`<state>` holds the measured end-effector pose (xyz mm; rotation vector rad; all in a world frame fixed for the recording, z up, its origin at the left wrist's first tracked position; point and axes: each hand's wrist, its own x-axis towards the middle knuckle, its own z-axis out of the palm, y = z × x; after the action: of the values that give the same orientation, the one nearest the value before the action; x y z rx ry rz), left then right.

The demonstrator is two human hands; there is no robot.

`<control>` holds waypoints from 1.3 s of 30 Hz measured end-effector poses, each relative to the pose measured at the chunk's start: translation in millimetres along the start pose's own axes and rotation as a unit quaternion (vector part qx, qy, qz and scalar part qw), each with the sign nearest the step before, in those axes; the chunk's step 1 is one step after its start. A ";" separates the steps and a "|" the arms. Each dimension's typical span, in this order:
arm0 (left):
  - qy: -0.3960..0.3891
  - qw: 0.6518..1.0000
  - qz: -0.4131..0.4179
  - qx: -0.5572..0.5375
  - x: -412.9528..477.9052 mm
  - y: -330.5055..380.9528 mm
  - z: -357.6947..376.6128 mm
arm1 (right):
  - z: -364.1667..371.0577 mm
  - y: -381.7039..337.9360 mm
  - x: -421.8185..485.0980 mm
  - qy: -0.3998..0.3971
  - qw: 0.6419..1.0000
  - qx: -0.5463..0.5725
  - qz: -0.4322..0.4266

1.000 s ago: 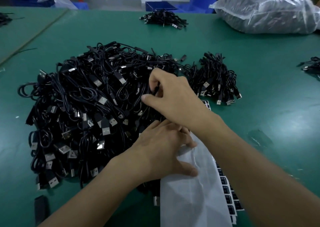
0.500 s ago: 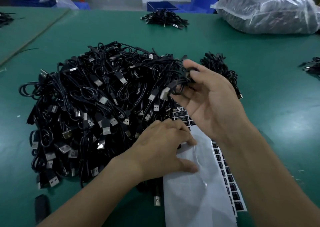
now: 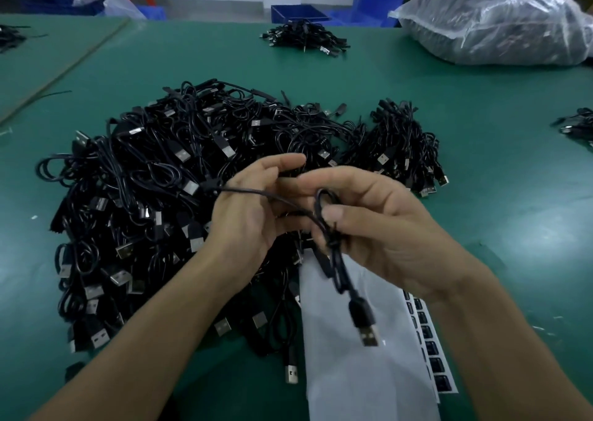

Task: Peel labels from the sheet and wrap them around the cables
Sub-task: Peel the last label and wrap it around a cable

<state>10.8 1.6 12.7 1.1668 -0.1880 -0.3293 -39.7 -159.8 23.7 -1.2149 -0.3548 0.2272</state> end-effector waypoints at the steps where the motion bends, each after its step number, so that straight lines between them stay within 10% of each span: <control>1: -0.006 1.000 -0.010 -0.024 -0.2 2.0 1.7 | -3.8 3.1 -1.7 0.039 0.999 -0.006 -0.003; 6: -0.050 0.998 -0.001 -0.047 -0.1 2.6 -1.3 | -10.8 16.3 -0.6 0.250 0.965 -0.048 -0.055; 15: 0.077 0.993 -0.021 -0.081 -0.7 21.7 -3.1 | -9.1 13.0 -14.5 0.143 0.973 -0.168 0.060; 22: 0.025 0.969 0.084 0.230 -8.9 29.1 -4.2 | -39.5 14.8 -20.9 0.408 0.820 -0.397 0.049; 32: -0.051 0.874 0.130 0.465 -13.3 -10.9 5.8 | -42.6 5.5 -18.7 0.410 0.896 -0.128 0.112; 39: -0.011 0.846 0.114 0.521 -16.3 -33.7 8.4 | -39.5 13.2 -21.3 0.294 0.914 -0.219 0.176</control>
<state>-12.3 -11.9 -14.8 2.1961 -0.5654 0.0059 -43.9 -197.4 -3.8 -1.7193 0.3660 0.0791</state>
